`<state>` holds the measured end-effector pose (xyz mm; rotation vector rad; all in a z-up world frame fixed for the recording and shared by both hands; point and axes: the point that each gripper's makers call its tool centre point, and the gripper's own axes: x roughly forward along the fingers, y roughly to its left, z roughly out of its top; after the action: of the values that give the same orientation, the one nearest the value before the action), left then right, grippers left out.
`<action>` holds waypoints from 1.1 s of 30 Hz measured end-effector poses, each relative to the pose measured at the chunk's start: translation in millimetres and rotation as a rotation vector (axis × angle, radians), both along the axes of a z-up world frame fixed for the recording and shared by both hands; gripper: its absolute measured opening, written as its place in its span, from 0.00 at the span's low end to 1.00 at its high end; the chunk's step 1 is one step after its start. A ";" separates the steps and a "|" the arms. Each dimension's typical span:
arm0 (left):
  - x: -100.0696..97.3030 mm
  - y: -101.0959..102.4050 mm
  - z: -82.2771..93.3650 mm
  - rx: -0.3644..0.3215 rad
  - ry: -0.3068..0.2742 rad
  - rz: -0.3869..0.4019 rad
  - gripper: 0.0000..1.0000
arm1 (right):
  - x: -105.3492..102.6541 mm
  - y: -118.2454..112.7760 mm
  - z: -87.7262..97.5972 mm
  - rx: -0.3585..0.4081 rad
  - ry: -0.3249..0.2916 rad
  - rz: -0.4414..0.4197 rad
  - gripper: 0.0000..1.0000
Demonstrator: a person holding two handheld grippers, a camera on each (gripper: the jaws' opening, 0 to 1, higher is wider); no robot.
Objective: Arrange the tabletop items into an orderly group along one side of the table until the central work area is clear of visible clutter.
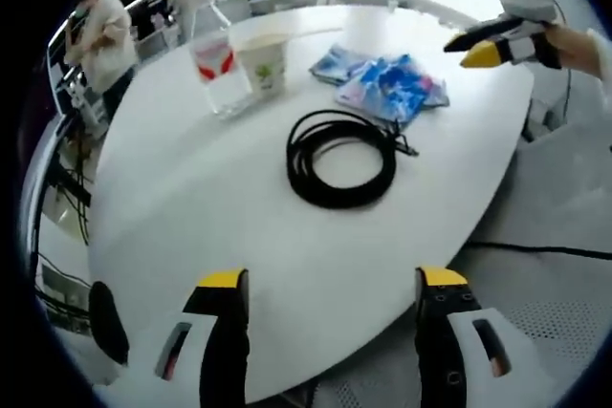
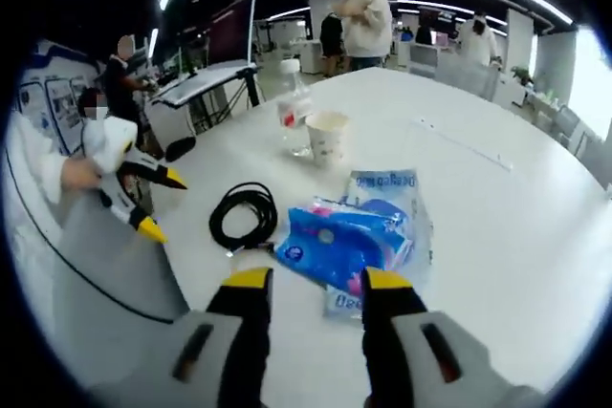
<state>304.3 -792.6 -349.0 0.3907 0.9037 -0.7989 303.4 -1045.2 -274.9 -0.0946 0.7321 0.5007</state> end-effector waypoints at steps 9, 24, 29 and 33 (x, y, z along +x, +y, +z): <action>1.3 -0.8 3.9 -0.009 -0.021 -0.005 0.66 | -21.6 -27.8 3.8 0.043 -0.019 -0.104 0.35; 7.9 14.5 -1.2 0.031 -0.001 0.086 0.67 | -55.6 -72.8 -12.9 0.155 0.016 -0.189 0.34; 12.4 17.8 5.1 0.001 -0.016 0.135 0.65 | -59.0 -75.5 -26.0 0.207 0.046 -0.207 0.34; 14.3 14.3 6.0 -0.020 -0.013 0.138 0.65 | -57.6 -78.0 -24.7 0.214 0.045 -0.193 0.34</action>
<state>318.6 -778.3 -342.9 0.3118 0.8996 -0.6772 245.7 -1123.2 -299.6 0.1858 0.7194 0.3948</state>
